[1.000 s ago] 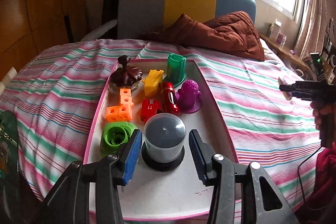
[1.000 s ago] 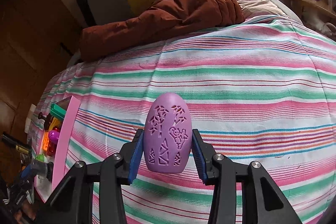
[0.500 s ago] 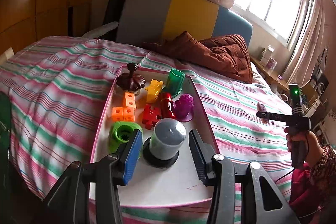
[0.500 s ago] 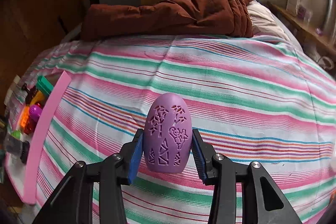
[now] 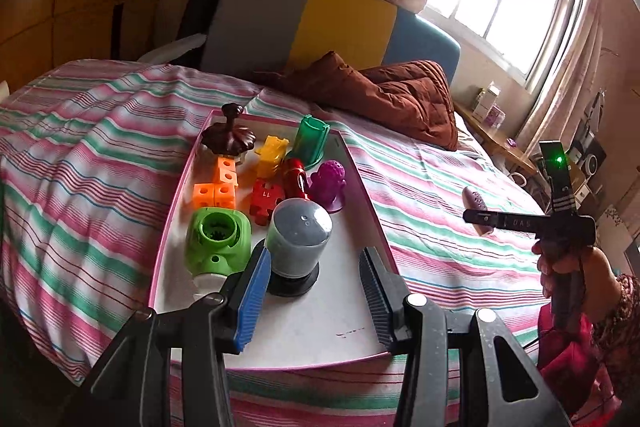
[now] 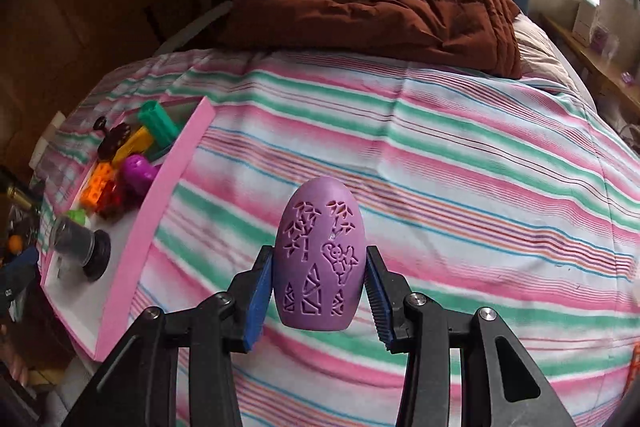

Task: Organize rigid objects
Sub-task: 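Carry the purple egg into the tray and open the right tool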

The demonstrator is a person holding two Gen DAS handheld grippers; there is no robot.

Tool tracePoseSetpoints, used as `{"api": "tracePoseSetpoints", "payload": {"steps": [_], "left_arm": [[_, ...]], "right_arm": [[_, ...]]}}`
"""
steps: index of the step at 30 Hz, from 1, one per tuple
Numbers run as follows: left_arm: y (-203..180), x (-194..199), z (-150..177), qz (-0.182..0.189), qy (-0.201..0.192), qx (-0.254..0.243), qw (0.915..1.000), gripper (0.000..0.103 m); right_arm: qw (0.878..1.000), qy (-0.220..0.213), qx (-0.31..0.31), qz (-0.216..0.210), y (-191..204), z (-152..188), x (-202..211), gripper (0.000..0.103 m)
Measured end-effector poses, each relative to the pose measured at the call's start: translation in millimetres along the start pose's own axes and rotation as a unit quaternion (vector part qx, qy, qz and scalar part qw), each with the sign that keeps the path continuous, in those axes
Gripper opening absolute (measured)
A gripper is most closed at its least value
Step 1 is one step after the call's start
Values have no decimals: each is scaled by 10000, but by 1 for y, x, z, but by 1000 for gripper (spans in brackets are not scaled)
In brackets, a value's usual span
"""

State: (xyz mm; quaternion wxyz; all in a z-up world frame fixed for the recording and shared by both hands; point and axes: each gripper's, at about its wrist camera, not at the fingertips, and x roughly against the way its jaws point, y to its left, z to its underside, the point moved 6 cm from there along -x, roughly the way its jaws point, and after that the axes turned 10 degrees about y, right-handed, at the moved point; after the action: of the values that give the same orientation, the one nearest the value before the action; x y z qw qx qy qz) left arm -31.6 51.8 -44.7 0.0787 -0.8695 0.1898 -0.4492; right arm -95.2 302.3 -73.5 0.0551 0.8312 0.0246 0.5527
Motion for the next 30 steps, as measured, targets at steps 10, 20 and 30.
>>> {"api": "tracePoseSetpoints", "payload": {"steps": [10, 20, 30], "left_arm": [[25, 16, -2, -561, -207, 253, 9979, 50], [44, 23, 6, -838, -185, 351, 9957, 54], [57, 33, 10, -1017, -230, 404, 9937, 54]], "right_arm": [[9987, -60, 254, -437, 81, 10, 13, 45], [9931, 22, 380, -1107, 157, 18, 13, 45], [9928, 476, 239, -1072, 194, 32, -8, 45]]}}
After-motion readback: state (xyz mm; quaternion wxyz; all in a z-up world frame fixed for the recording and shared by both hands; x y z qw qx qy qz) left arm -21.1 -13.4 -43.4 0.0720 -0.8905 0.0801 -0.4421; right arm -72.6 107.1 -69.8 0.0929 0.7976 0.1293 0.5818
